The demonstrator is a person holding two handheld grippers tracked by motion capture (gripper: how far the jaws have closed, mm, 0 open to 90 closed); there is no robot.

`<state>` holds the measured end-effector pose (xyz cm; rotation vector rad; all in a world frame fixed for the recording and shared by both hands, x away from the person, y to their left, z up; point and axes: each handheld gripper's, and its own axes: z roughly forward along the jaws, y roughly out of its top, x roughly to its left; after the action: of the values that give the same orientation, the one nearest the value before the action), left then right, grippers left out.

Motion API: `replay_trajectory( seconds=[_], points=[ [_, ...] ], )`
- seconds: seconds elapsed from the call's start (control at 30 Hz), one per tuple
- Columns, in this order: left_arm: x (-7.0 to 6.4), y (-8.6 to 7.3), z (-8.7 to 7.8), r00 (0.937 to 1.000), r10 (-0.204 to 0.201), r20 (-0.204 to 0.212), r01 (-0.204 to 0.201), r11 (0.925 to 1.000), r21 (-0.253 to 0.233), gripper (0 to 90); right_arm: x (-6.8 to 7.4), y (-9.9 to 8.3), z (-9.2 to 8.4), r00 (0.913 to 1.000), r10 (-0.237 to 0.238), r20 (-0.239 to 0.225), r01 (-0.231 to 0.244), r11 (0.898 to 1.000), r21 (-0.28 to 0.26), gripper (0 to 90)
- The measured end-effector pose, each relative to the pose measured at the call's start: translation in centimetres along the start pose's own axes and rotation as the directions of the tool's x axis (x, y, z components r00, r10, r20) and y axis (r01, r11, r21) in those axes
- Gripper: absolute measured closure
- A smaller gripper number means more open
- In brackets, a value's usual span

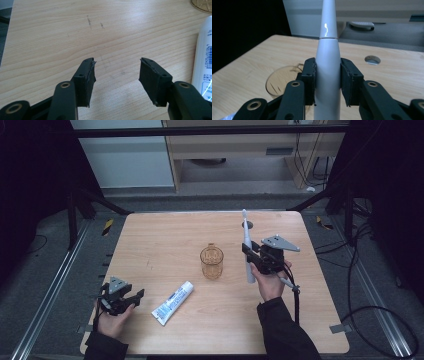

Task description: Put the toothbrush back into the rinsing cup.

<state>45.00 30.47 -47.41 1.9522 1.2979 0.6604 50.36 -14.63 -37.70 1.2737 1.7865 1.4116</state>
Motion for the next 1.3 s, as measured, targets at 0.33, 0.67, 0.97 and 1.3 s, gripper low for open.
replay_trajectory(
  seconds=[0.33,0.67,0.97,1.3],
  points=[
    [0.0,0.0,-0.1,1.0,0.001,-0.001,-0.001,1.0,-0.005,45.2,0.8,0.8,1.2,0.9997,0.026,0.002,-0.026,0.995,-0.097,67.2],
    [-0.1,0.0,0.0,1.0,0.002,0.002,-0.002,1.0,-0.005,45.2,1.9,1.6,2.7,0.9991,0.039,0.016,-0.036,0.983,-0.18,67.1],
    [0.0,0.0,0.0,1.0,0.0,0.002,0.0,1.0,-0.006,45.2,2.8,2.1,3.6,0.9988,0.04,0.027,-0.033,0.972,-0.233,67.1],
    [0.1,0.0,0.0,1.0,-0.004,0.001,0.004,1.0,-0.006,45.2,3.2,2.1,4.7,0.9978,0.042,0.05,-0.028,0.963,-0.268,67.1]
  ],
)
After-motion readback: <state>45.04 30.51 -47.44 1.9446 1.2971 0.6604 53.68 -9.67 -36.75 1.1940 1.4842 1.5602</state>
